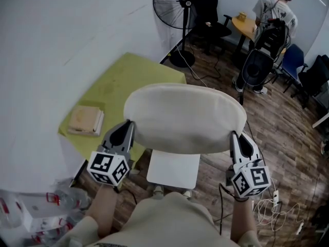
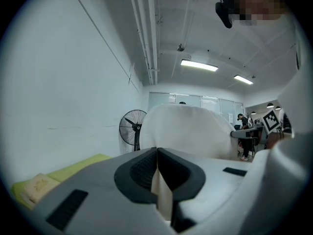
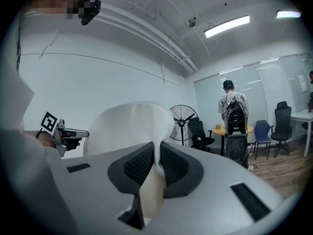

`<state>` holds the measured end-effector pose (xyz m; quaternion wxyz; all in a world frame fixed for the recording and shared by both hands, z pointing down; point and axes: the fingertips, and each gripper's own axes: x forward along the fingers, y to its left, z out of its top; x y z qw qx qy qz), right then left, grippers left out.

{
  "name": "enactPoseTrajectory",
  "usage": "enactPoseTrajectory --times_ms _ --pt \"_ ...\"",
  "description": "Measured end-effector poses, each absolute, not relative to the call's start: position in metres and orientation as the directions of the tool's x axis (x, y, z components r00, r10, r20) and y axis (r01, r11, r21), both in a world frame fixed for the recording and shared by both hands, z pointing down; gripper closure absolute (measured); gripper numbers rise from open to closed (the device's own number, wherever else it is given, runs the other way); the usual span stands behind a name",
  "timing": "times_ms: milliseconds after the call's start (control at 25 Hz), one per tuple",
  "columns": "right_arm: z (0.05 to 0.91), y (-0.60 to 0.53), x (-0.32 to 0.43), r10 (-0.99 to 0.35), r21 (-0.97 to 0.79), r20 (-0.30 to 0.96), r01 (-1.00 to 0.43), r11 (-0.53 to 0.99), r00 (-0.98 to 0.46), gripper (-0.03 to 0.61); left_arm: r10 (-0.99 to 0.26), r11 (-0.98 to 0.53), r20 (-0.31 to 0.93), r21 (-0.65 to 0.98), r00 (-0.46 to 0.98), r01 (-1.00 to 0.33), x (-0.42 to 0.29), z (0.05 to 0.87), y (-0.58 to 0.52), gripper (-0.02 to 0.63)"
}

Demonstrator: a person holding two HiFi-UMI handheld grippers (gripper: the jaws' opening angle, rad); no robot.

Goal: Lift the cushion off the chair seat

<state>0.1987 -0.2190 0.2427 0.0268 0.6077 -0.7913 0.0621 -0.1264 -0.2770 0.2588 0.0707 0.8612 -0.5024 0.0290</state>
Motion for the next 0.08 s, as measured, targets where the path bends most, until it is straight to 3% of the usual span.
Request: enactPoseTrajectory --times_ms 80 --pt "0.243 -0.2208 0.1988 -0.957 -0.064 0.118 -0.964 0.259 -0.265 0.518 -0.862 -0.483 0.121 0.093 0.492 -0.87 -0.126 0.2586 -0.2783 0.591"
